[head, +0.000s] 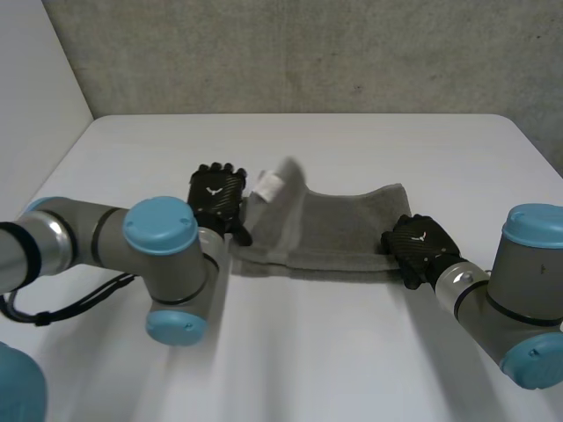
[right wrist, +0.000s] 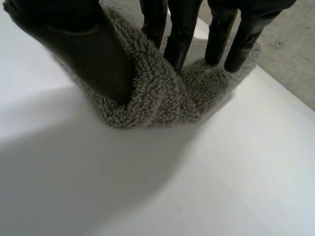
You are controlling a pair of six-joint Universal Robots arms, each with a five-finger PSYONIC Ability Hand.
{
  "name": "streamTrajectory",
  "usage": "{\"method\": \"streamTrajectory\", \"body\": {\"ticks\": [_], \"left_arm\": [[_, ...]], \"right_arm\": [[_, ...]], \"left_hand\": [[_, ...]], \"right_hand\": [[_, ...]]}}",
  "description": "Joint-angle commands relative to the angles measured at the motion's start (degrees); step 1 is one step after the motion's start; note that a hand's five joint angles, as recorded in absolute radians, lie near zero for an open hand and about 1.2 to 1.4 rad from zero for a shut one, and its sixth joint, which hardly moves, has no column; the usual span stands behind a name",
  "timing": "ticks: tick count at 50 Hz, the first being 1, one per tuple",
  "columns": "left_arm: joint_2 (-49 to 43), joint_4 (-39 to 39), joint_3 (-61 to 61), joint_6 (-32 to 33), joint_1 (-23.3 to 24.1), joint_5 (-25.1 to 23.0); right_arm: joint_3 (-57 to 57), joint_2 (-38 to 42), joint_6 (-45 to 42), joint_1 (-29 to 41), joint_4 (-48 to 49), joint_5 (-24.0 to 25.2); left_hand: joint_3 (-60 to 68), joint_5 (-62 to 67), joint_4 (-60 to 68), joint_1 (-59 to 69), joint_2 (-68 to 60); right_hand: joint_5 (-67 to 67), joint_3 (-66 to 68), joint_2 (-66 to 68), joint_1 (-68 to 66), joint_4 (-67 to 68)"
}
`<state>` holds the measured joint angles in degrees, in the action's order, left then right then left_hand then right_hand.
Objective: Fold the towel.
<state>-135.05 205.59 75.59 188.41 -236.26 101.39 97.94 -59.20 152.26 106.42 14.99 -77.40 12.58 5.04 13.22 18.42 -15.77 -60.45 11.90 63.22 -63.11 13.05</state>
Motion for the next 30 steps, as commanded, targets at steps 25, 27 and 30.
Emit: {"method": "streamTrajectory", "body": {"ticks": [25, 27, 30], "left_arm": [[20.27, -6.08, 16.61, -0.24, -3.16, 0.39], [22.89, -6.08, 17.22, -0.5, -4.82, 0.3], [25.01, -6.08, 17.75, -1.11, -6.58, 0.21]], "right_arm": [[-13.09, -2.77, -11.02, 2.63, -5.83, 1.11], [-16.7, -2.07, -11.02, 5.7, -7.41, 1.46], [-23.55, 1.7, -11.28, 11.33, -10.31, 1.64]], "left_hand": [[-2.58, -0.62, -3.22, -4.0, 1.35], [-2.58, -0.79, -3.22, -4.16, 1.51], [-2.58, -0.79, -3.22, -4.16, 1.51]], "right_hand": [[-9.55, -1.9, 16.78, -16.89, -3.05], [-9.55, -1.9, 16.78, -16.89, -3.05], [-9.55, -1.9, 16.78, -16.89, -3.05]]}}
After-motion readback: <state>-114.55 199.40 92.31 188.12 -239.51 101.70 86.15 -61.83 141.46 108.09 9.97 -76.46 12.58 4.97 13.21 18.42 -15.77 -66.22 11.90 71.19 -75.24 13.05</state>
